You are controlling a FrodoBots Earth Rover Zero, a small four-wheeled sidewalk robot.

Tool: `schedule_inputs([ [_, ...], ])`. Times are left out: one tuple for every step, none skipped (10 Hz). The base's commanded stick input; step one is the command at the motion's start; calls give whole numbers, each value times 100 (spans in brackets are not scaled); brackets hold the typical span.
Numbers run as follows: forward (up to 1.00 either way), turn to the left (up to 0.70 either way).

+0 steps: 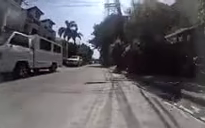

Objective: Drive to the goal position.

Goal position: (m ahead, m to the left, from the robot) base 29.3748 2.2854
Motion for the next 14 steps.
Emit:
schedule_inputs([
  [85, 0],
  [85, 0],
  [85, 0],
  [85, 0],
  [85, 0],
  [85, 0],
  [85, 0],
  [85, 0],
  [85, 0],
  [85, 0],
  [85, 0],
  [85, 0],
  [85, -34],
  [85, -34],
])
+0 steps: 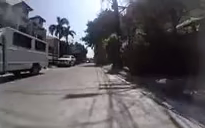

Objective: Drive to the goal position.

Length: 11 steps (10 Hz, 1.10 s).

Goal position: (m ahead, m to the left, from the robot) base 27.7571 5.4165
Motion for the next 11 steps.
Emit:
schedule_inputs([
  [85, -34],
  [85, -34],
  [85, -34],
  [85, -9],
  [85, 0],
  [85, 0],
  [85, 0],
  [85, 0],
  [85, 0],
  [85, 0],
  [85, 0],
])
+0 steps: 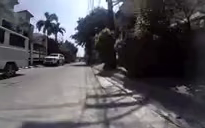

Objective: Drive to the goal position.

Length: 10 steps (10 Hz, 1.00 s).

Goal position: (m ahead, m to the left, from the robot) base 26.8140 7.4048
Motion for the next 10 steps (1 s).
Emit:
schedule_inputs([
  [85, 0],
  [85, 0],
  [85, 0],
  [85, 0],
  [85, 0],
  [85, 0],
  [85, 0],
  [85, 0],
  [85, 0],
  [85, 0],
])
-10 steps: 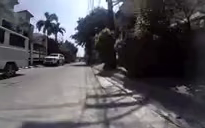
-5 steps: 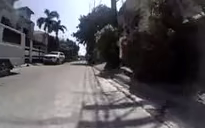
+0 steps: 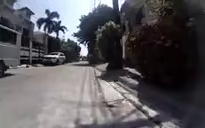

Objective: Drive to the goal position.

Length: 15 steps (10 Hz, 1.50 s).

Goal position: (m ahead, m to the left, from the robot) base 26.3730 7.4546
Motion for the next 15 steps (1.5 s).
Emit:
schedule_inputs([
  [85, 0],
  [85, 0],
  [85, 0],
  [85, 0],
  [85, 0],
  [85, 0],
  [85, 0],
  [85, 0],
  [85, 0],
  [85, 15],
  [85, 31],
  [85, 34],
  [85, 34],
  [85, 0],
  [85, 0],
])
